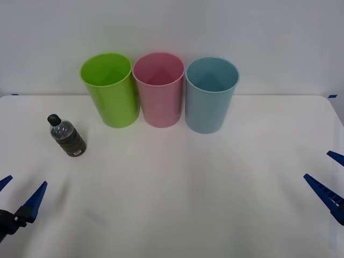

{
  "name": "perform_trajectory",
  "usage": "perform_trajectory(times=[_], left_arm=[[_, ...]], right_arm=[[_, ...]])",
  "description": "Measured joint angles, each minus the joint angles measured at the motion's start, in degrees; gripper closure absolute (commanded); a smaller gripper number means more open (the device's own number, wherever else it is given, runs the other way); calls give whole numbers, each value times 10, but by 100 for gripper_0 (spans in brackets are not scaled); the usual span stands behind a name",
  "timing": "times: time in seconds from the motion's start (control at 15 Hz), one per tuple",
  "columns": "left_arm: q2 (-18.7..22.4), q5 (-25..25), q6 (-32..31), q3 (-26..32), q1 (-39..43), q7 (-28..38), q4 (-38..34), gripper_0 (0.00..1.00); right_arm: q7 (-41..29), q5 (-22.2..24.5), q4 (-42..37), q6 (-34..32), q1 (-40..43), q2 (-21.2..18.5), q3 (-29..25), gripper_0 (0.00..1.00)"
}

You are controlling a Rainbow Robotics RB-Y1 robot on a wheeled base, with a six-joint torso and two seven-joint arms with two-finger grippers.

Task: Grasp the object on the table and drop it into the matching bin: aluminum can to the light blue bin, PET bottle to the pink bin.

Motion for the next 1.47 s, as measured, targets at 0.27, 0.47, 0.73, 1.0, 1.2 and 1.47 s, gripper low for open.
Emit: perform_trajectory(times=[0.27, 0.47, 0.73, 1.0, 1.2, 1.47], left_arm=[[0, -18, 37, -27, -35, 6, 4, 0], [-7, -52, 53, -28, -72, 13, 33, 0], [-8, -80, 55, -31, -127, 17, 90, 0], [-9, -84, 91, -62, -162, 20, 111, 0], [-19, -85, 103, -68, -182, 20, 115, 0], [-25, -97, 106, -66, -225, 18, 154, 0]], right_arm=[[0, 0, 0, 0, 0, 0, 0, 0], [0, 0, 0, 0, 0, 0, 0, 0], [0, 0, 0, 0, 0, 0, 0, 0], [0, 0, 0, 0, 0, 0, 0, 0], [0, 0, 0, 0, 0, 0, 0, 0], [0, 0, 0, 0, 0, 0, 0, 0]])
